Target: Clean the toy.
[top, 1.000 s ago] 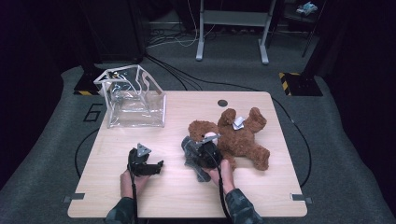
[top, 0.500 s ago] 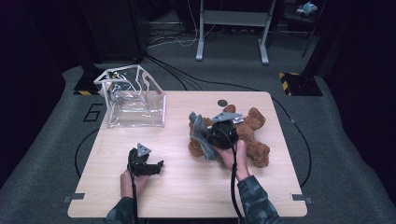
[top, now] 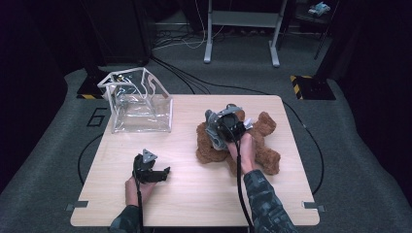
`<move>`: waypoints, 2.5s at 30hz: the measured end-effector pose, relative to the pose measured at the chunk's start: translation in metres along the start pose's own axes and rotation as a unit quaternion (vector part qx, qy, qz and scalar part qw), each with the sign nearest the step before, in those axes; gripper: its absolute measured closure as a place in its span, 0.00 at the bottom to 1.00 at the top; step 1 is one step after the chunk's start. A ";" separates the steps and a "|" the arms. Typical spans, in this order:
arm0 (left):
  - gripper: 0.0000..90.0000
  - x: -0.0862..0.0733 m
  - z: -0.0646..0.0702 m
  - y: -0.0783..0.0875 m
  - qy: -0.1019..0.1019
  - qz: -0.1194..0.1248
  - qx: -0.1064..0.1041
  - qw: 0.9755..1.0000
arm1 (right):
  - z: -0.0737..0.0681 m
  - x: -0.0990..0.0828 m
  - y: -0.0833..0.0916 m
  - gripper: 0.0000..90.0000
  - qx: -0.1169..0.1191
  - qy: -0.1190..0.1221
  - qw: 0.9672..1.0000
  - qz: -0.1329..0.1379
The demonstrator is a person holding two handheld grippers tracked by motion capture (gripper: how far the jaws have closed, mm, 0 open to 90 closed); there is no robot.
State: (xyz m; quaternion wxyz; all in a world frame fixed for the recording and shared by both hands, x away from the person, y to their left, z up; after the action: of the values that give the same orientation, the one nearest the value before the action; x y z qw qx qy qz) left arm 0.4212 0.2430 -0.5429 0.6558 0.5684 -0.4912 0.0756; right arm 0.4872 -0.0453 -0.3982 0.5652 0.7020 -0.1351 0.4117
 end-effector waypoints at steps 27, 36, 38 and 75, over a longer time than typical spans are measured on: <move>0.17 0.000 0.000 0.000 0.001 0.000 0.001 1.000 | -0.024 -0.103 -0.028 0.88 0.112 -0.004 0.988 -0.106; 0.17 0.000 0.000 0.000 0.000 0.000 0.000 1.000 | -0.011 -0.080 0.017 0.88 0.144 -0.015 0.988 -0.045; 0.17 0.000 0.000 0.000 -0.001 0.001 0.001 1.000 | -0.004 -0.069 0.032 0.88 0.138 -0.019 0.990 -0.021; 0.22 0.182 0.112 -0.050 -0.091 0.039 -0.083 0.992 | 0.045 -0.047 0.029 0.87 -0.032 -0.018 0.999 -0.008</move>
State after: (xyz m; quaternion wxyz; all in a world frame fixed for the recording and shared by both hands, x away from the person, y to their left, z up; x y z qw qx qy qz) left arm 0.4840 0.0504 -0.4582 0.6500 0.4965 -0.5753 0.0083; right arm 0.4577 -0.1085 -0.4136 0.5882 0.6920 -0.1526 0.3896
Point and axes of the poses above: each handheld gripper's, and its own axes: y roughly backward along the jaws, x roughly out of its top, z roughly to its right, the point moved 2 cm from there along -y, roughly forward along the jaws, and after that the axes turned 9 degrees about -y, right-handed, at the moved point
